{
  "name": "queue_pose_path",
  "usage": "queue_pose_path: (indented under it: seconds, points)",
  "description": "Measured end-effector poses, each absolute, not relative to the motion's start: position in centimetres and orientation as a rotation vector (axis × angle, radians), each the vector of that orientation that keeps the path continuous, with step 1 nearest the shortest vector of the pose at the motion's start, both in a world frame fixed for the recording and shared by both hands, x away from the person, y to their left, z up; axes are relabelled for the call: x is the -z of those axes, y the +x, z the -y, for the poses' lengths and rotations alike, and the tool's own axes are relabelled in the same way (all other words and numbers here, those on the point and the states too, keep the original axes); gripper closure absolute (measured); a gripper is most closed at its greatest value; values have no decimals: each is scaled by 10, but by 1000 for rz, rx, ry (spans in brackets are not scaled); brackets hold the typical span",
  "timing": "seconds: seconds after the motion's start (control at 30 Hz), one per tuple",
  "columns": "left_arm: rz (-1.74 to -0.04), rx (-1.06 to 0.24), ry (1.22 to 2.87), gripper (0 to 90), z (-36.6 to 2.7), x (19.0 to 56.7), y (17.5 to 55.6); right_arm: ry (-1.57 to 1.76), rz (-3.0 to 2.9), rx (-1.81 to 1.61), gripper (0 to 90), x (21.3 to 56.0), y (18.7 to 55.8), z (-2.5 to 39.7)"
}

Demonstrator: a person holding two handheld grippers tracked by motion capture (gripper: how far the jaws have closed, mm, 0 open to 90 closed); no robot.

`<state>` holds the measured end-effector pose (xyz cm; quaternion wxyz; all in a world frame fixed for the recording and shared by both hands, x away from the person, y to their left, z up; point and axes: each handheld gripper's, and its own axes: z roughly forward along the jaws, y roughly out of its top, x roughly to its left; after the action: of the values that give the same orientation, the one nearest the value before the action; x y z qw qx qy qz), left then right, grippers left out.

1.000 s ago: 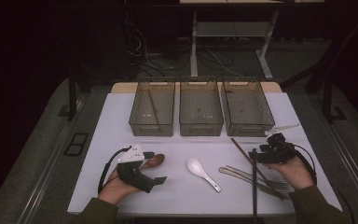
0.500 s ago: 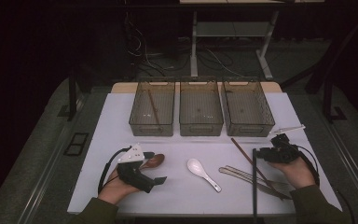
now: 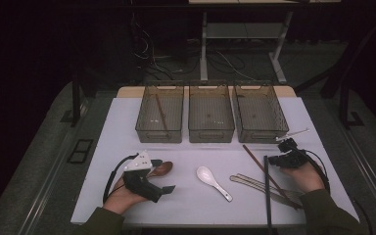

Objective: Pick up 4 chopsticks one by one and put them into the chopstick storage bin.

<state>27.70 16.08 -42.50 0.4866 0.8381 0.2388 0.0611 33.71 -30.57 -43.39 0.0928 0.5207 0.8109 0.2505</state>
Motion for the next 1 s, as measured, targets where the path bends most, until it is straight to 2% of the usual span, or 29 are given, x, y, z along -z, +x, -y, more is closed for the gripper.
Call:
queue_pose_path:
  seconds: [1.0]
  points:
    - [-581, -147, 2038, 0, -161, 425, 277, 1388, -2466, -808, 892, 428, 340, 277]
